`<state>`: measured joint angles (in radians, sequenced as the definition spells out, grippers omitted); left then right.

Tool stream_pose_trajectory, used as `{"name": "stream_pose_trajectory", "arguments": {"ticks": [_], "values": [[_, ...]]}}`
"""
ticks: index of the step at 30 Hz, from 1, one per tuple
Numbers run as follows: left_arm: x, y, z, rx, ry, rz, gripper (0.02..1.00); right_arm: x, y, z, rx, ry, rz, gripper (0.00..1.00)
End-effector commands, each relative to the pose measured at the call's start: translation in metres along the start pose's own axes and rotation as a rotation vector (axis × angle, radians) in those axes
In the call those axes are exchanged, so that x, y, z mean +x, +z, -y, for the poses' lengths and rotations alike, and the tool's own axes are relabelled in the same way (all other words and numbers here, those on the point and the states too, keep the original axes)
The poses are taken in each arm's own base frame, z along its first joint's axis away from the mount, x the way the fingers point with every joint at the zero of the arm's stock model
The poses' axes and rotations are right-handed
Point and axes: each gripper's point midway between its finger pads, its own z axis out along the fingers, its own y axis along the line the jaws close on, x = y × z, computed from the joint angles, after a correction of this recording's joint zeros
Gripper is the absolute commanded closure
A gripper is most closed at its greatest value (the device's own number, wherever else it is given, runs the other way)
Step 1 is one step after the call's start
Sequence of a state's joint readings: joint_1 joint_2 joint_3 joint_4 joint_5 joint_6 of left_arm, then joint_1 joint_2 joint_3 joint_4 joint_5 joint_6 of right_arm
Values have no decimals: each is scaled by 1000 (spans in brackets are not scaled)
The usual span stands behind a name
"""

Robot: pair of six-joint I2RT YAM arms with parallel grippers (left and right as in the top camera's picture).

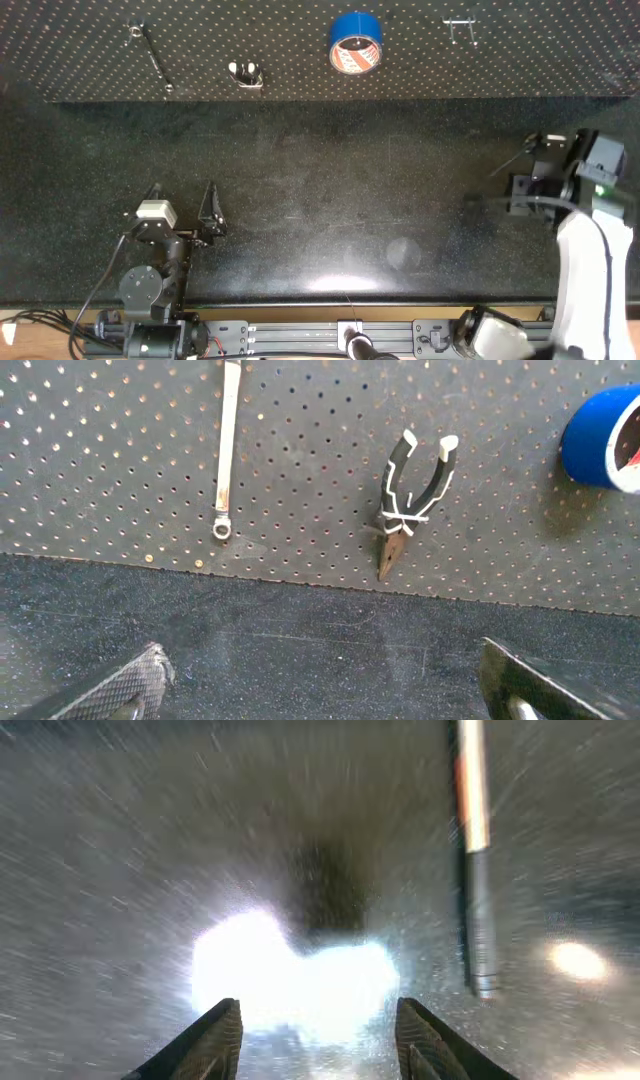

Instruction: Place Tools Onto Pegboard

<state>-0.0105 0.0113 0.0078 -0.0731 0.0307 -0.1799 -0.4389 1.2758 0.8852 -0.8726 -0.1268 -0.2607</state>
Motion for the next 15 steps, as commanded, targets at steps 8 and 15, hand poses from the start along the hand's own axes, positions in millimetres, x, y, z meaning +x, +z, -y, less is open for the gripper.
{"name": "stream_pose_trajectory", "arguments": {"ticks": [8,15], "values": [[1,0,2,10,2,0,25,15,31,86,90,-163,-176,428],[1,0,2,10,2,0,23,7,55,89,-22,-189,-157,421]]}}
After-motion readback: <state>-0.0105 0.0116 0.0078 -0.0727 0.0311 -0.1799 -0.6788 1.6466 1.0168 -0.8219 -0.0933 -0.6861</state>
